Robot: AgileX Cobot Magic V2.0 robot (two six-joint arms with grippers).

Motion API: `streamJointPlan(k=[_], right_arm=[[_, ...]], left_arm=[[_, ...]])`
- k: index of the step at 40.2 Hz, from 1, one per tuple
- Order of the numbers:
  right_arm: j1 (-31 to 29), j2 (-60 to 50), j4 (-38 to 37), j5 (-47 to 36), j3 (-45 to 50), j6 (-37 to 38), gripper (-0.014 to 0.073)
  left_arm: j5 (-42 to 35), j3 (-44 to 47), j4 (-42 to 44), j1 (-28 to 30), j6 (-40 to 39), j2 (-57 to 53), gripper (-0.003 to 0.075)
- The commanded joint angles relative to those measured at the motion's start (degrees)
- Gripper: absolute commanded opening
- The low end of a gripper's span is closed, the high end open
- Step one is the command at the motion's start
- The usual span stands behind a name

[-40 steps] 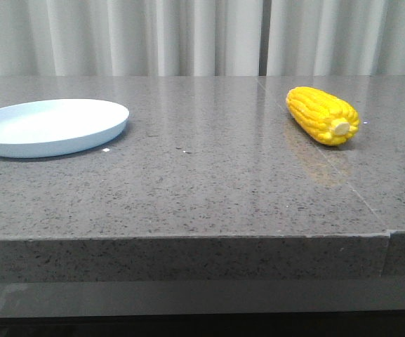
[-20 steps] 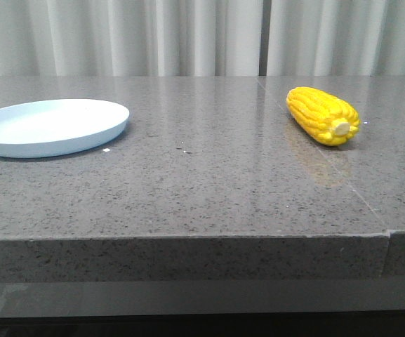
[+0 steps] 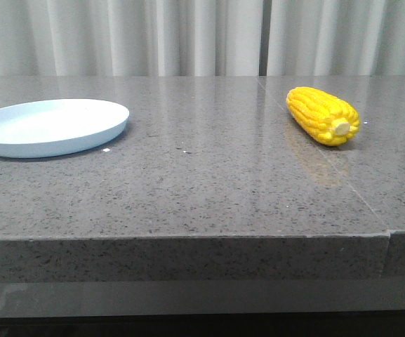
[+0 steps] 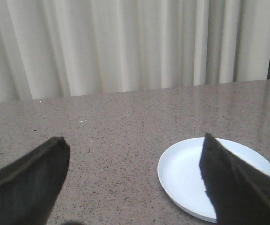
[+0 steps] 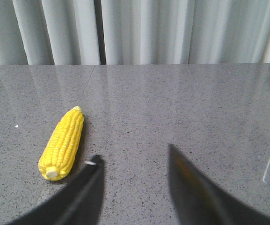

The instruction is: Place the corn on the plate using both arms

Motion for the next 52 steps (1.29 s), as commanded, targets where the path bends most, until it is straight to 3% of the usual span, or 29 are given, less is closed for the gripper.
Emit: streamJointPlan(k=[1, 15, 31, 52], right_arm=[[-0.3, 0.9, -0.5, -4.1, -2.0, 0.0, 0.0534], [-0.3, 0.9, -0.5, -4.1, -2.0, 0.0, 0.0559], [-0.3, 0.9, -0.5, -4.1, -2.0, 0.0, 0.0559], [-0.3, 0.9, -0.5, -4.1, -2.0, 0.0, 0.0559]], left_arm=[[-4.2, -2.1, 0.0, 0.3, -0.2, 0.8, 0.0599], [-3.3, -3.1, -0.1, 0.3, -0.2, 3.1, 0.0599], [15.6, -22.0, -5.5, 0.2, -0.2, 32.4, 0.0599], [33.5, -43.8, -6.8, -2.8, -0.2, 63.6, 0.0599]])
